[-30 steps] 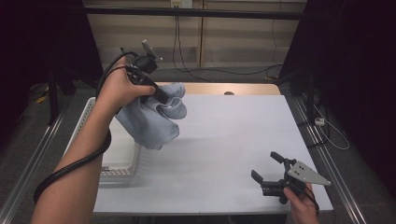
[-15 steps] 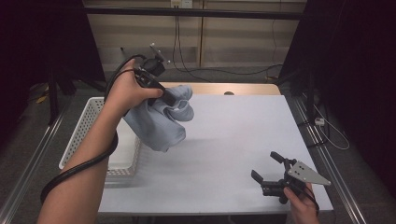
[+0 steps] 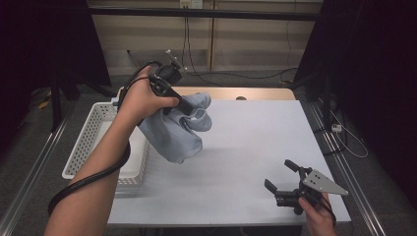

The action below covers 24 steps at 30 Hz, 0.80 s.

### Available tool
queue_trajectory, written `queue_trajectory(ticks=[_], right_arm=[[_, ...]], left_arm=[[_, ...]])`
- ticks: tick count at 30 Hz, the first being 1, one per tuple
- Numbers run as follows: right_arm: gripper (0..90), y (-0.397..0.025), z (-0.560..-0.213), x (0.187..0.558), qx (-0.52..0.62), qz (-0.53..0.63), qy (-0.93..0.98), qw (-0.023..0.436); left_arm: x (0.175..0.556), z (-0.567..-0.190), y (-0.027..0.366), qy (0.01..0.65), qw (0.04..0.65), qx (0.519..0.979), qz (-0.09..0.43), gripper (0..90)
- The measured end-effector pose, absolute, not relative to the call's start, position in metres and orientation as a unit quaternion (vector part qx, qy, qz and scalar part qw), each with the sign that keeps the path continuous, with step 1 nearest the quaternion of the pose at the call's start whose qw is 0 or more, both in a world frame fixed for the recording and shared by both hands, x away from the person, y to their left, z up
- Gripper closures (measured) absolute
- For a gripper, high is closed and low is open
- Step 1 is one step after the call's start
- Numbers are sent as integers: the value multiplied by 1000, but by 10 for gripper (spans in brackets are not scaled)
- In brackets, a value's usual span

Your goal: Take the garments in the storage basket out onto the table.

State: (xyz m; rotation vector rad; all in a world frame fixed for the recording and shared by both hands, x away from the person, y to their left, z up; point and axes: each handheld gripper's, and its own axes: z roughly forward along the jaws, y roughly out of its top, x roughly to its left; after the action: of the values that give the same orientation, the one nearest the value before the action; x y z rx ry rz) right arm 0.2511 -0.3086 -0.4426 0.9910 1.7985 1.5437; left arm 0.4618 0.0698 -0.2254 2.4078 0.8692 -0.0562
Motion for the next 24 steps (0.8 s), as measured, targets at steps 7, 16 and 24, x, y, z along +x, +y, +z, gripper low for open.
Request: queue_trajectory(ticks=[7,16,24], right_arm=[[4,-309,-443,251,370,576,672,282],[4,-309,-443,251,369,577,672,282],[4,-309,-443,251,369,577,673,281]], left_arm=[[460,-229,65,322,292,900,-24,638],[457,-240,60,309,305,900,-37,632],[456,-252,61,302,319,897,-42,630]])
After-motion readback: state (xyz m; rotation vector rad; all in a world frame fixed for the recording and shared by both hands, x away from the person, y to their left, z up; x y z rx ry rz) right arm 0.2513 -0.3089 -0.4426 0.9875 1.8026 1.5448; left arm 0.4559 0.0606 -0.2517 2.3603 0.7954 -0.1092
